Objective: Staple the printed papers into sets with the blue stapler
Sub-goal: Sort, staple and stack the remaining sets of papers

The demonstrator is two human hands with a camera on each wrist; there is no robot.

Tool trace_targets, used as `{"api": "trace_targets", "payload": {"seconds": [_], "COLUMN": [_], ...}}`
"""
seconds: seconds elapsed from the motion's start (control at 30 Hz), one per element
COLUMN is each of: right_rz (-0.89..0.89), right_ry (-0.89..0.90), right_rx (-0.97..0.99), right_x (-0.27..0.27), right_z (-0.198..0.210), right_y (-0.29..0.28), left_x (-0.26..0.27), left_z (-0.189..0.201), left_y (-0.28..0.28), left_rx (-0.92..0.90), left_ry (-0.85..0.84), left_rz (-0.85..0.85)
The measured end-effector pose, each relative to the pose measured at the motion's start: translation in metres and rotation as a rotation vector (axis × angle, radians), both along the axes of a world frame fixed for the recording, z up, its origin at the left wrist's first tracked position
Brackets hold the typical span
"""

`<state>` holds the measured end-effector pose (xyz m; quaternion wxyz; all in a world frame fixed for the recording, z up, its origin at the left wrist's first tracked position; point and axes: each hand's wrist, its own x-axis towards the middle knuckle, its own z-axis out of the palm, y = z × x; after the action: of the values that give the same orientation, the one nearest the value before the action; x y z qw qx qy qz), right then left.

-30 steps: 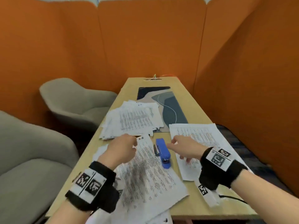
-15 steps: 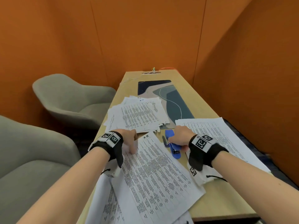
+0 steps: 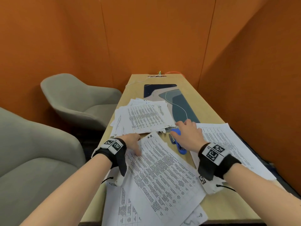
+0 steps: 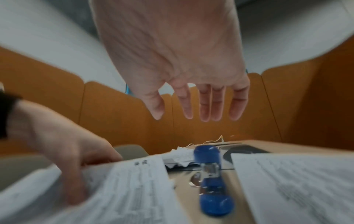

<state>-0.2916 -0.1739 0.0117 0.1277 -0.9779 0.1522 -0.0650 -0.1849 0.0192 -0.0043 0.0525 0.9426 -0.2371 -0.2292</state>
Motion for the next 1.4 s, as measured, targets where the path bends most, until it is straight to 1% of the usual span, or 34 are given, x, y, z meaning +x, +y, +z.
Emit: {"api": "trace_targets", "payload": {"seconds": [0.1, 0.2, 0.27, 0.3, 0.33, 0.4, 0.5, 0.57, 0.6, 0.63, 0.67, 0.7, 0.73, 0.77, 0.8, 0.83, 0.87, 0.9, 0.93, 0.97, 1.07, 1.13, 1.17, 1.3, 1.4], "right_rz": [0.032, 0.06, 0.085, 0.102, 0.12, 0.125, 0.078, 0.07, 0.075, 0.08, 0.073, 0.068, 0.066, 0.071, 0.08, 0.091, 0.103, 0.117, 0.126, 0.135, 0.142, 0.166, 0.175, 0.122, 0.068], "right_ry": [-0.055, -0.058, -0.066, -0.059, -0.05, -0.04, -0.14, -0.206, -0.23, -0.254, -0.286, -0.319, -0.348, -0.366, -0.376, -0.378, -0.382, -0.392, -0.415, -0.444, -0.541, -0.548, -0.538, -0.565, -0.598], "right_rx": [0.069, 0.089, 0.125, 0.172, 0.252, 0.496, 0.864, 1.037, 1.094, 1.144, 1.193, 1.243, 1.298, 1.352, 1.404, 1.45, 1.488, 1.522, 1.557, 1.591, 1.659, 1.676, 1.662, 1.473, 1.484], "right_x": [-0.013, -0.023, -0.027, -0.029, -0.029, -0.028, -0.023, -0.019, -0.017, -0.017, -0.017, -0.019, -0.02, -0.02, -0.019, -0.019, -0.016, -0.014, -0.012, -0.011, -0.005, -0.001, 0.0, 0.002, 0.008], "right_z": [0.004, 0.007, 0.008, 0.009, 0.01, 0.015, 0.028, 0.039, 0.044, 0.049, 0.053, 0.058, 0.063, 0.066, 0.07, 0.073, 0.075, 0.077, 0.079, 0.081, 0.08, 0.075, 0.072, 0.061, 0.061], "right_y": [0.003, 0.008, 0.007, 0.006, 0.004, 0.003, 0.005, 0.004, 0.002, 0.0, -0.002, -0.004, -0.006, -0.008, -0.009, -0.01, -0.009, -0.007, -0.005, -0.001, 0.013, 0.025, 0.03, 0.035, 0.041], "left_x": [-0.006, -0.012, -0.014, -0.015, -0.016, -0.021, -0.038, -0.045, -0.044, -0.042, -0.038, -0.034, -0.033, -0.033, -0.032, -0.032, -0.029, -0.028, -0.025, -0.023, -0.031, -0.04, -0.046, -0.055, -0.05], "left_z": [0.002, 0.008, 0.022, 0.033, 0.047, 0.081, 0.126, 0.139, 0.138, 0.134, 0.128, 0.12, 0.113, 0.109, 0.105, 0.103, 0.099, 0.096, 0.093, 0.091, 0.086, 0.08, 0.075, 0.054, 0.054], "left_y": [-0.002, -0.004, -0.003, -0.001, 0.0, 0.003, 0.003, 0.003, 0.004, 0.007, 0.009, 0.013, 0.017, 0.022, 0.026, 0.029, 0.031, 0.032, 0.032, 0.032, 0.025, 0.021, 0.019, 0.024, 0.026], "left_rx": [0.013, 0.022, 0.008, -0.014, -0.049, -0.173, -0.426, -0.526, -0.564, -0.594, -0.619, -0.651, -0.721, -0.839, -0.983, -1.125, -1.222, -1.276, -1.302, -1.323, -1.422, -1.445, -1.448, -1.438, -1.457], "left_ry": [0.003, -0.027, -0.076, -0.106, -0.134, -0.202, -0.305, -0.444, -0.559, -0.709, -0.875, -1.011, -1.072, -1.036, -0.902, -0.691, -0.462, -0.289, -0.217, -0.238, -0.45, -0.558, -0.585, -0.582, -0.57], "left_rz": [0.018, -0.012, -0.068, -0.097, -0.118, -0.15, -0.202, -0.207, -0.202, -0.18, -0.125, -0.029, 0.101, 0.238, 0.349, 0.423, 0.465, 0.476, 0.468, 0.453, 0.461, 0.478, 0.476, 0.481, 0.503]}}
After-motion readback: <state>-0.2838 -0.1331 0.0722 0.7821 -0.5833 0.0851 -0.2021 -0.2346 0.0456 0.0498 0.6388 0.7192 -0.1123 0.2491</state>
